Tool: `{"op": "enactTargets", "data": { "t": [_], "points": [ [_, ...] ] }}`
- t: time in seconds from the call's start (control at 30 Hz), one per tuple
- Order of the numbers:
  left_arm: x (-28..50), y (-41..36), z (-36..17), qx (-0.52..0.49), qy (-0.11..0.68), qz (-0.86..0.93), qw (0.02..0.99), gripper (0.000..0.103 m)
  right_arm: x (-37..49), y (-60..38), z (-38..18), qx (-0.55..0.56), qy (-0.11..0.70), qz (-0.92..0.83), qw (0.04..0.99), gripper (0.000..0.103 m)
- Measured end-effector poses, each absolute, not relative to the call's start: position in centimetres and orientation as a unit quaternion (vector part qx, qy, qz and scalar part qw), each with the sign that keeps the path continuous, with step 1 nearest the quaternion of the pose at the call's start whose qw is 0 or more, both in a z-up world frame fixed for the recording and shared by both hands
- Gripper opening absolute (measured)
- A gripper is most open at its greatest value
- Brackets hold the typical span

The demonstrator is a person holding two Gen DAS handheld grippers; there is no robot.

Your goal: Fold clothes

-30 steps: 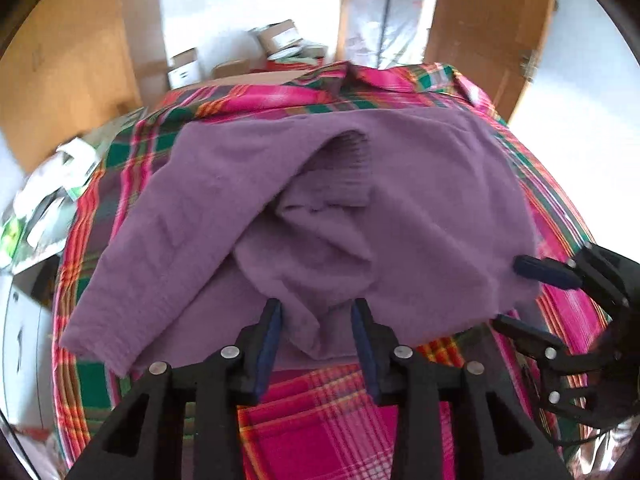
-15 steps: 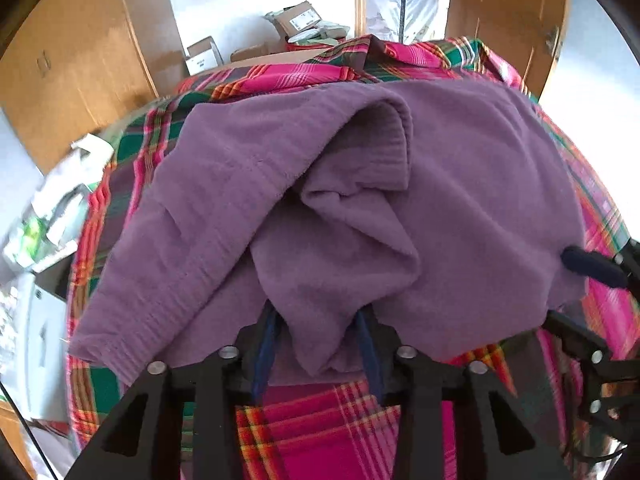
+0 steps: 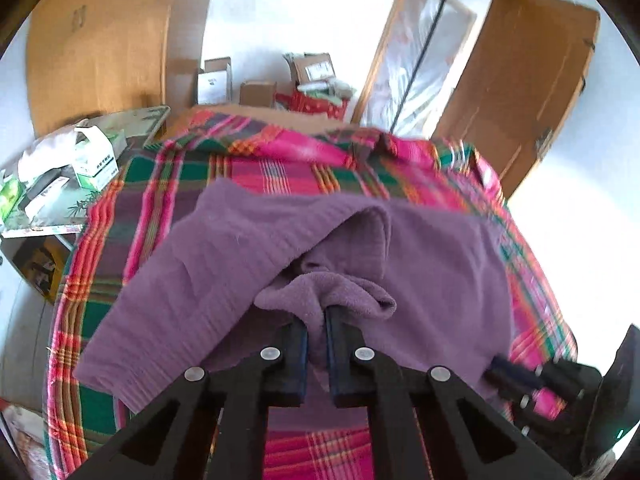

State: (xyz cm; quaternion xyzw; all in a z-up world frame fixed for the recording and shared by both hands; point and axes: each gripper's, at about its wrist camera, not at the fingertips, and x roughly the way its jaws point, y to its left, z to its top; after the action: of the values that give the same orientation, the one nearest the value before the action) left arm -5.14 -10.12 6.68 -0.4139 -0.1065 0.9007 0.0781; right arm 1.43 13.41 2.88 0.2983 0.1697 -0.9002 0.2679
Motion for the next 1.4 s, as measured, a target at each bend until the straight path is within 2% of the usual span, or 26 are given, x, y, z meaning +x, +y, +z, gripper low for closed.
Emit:
{"op": "enactTargets", "data": {
  "t": [0.03,0.07,0.17,0.33,0.5,0.73,0.8,0.87,0.93,1.03,1.23,1.33,1.4],
  "points": [
    [-5.1,-10.3,7.1,-0.409,-0.112,0.902,0.08,0.007,1.7,13.3,3.0,0.292,0.173,-0.901,0.27,0.029],
    [-5.1,-10.4,7.5,-0.403,-0.117,0.904,0.081,0.007,1.8,13.0,3.0,0.289,0.177,-0.901,0.271,0.034],
    [-5.1,-10.9,8.6,-0.388,-0.131,0.908,0.083,0.007,2.0,12.3,3.0,0.281,0.188,-0.901,0.271,0.041],
    [-5.9,-12.1,9.5,-0.373,-0.159,0.91,0.082,0.007,1.9,11.3,2.7,0.275,0.208,-0.901,0.263,0.042],
    [-6.0,-13.0,10.7,-0.354,-0.171,0.916,0.081,0.007,1.3,11.4,2.7,0.269,0.21,-0.916,0.21,0.042],
    [-6.2,-14.5,12.0,-0.328,-0.197,0.92,0.08,0.007,0.8,11.8,3.8,0.249,0.201,-0.932,0.17,0.04],
    [-6.3,-14.8,12.3,-0.323,-0.204,0.92,0.083,0.007,0.6,11.7,4.1,0.245,0.203,-0.934,0.16,0.032],
    [-6.3,-14.7,12.6,-0.318,-0.203,0.922,0.086,0.007,0.4,11.3,4.4,0.241,0.207,-0.935,0.158,0.018],
    [-6.2,-14.6,13.0,-0.312,-0.199,0.925,0.088,0.007,0.3,10.9,4.8,0.235,0.214,-0.935,0.16,0.013],
    [-6.1,-14.7,13.9,-0.298,-0.201,0.929,0.087,0.007,0.4,10.4,5.1,0.231,0.212,-0.932,0.179,0.012],
    [-6.1,-15.2,14.9,-0.284,-0.204,0.933,0.085,0.007,-0.1,8.9,4.0,0.247,0.223,-0.923,0.192,0.022],
    [-5.9,-15.8,15.2,-0.27,-0.214,0.935,0.079,0.007,0.0,8.6,4.1,0.239,0.228,-0.926,0.183,0.02],
    [-5.9,-16.4,15.3,-0.27,-0.221,0.934,0.076,0.007,-0.1,8.9,4.3,0.241,0.219,-0.929,0.176,0.012]
  ]
}}
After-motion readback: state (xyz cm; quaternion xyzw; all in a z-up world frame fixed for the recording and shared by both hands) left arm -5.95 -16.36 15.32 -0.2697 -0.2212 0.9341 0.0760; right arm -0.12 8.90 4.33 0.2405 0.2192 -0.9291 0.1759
